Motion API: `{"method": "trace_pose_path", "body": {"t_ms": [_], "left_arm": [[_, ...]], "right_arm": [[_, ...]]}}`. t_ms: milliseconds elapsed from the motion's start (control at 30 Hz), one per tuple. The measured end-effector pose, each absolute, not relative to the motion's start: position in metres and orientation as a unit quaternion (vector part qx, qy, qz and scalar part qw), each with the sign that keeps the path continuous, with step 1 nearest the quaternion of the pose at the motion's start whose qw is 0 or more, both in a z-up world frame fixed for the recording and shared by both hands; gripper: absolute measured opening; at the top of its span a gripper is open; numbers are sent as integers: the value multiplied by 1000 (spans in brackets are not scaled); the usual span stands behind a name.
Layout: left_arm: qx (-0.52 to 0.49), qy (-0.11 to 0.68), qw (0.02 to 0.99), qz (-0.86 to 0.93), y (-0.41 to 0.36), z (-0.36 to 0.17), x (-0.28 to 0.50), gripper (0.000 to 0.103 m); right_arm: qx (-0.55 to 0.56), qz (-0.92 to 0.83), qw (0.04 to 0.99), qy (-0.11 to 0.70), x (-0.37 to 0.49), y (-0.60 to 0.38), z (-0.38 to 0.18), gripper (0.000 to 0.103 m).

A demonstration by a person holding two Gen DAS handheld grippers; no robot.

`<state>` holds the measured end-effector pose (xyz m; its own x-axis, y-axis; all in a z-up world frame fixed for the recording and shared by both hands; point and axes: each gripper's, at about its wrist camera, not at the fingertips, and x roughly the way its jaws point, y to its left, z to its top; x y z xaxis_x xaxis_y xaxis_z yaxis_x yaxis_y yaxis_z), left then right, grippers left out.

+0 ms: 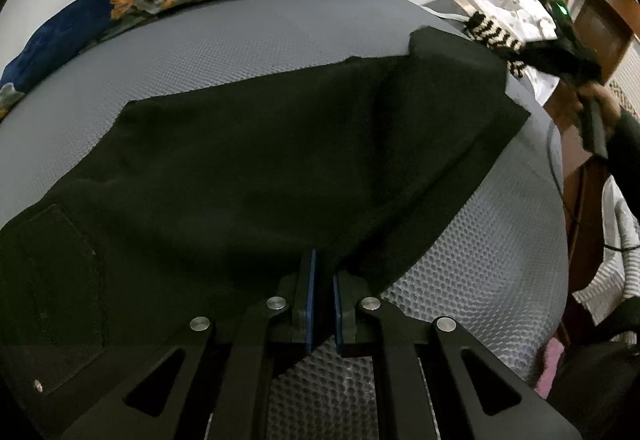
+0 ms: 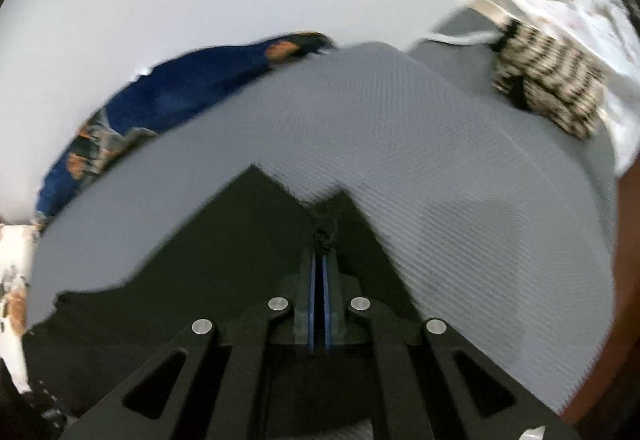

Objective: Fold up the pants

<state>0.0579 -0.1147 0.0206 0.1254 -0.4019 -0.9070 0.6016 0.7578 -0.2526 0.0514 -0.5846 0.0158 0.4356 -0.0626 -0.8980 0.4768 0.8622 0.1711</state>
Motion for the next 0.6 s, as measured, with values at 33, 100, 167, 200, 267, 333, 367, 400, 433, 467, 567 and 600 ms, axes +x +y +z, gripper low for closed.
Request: {"method": "trace_pose_path", "body": {"t_ms": [33,100,167,200,267,333,367,400,433,467,567,600], "left_arm": [[91,568,745,-338,-116,19,56,9],[94,571,740,-343,-120,15,53,10],[104,573,735,-347,-123,10,49,10],[106,572,735,-348,-124,9,48,10],[102,572,735,-351,-123,9,49,10],[96,576,732,-352,-122,8,51,11],[95,577,731,-352,-122,7,52,12],[96,577,731,-351,-122,7,51,12],[97,576,732,-350,-123,8,50,12],[99,576,732,-350,-124,8,50,12],[85,585,729,-346,-122,9,51,18],[75,592,725,-344,-120,9,53,22]], "right_arm": [[205,-178,814,513,37,-587,9,2],[204,-195,803,525,17,-590,-2,2],[218,-207,791,532,2,-592,-12,1],[219,-211,789,533,-3,-593,-15,1],[225,-216,789,529,-3,-591,-18,1],[226,-218,789,527,-2,-591,-17,1],[227,-219,787,530,0,-591,-18,1],[227,-217,785,534,2,-592,-20,1],[227,-217,784,536,3,-591,-21,2],[229,-218,783,535,1,-592,-21,2],[236,-215,775,545,1,-593,-19,13],[241,-212,774,545,1,-595,-16,16]]}}
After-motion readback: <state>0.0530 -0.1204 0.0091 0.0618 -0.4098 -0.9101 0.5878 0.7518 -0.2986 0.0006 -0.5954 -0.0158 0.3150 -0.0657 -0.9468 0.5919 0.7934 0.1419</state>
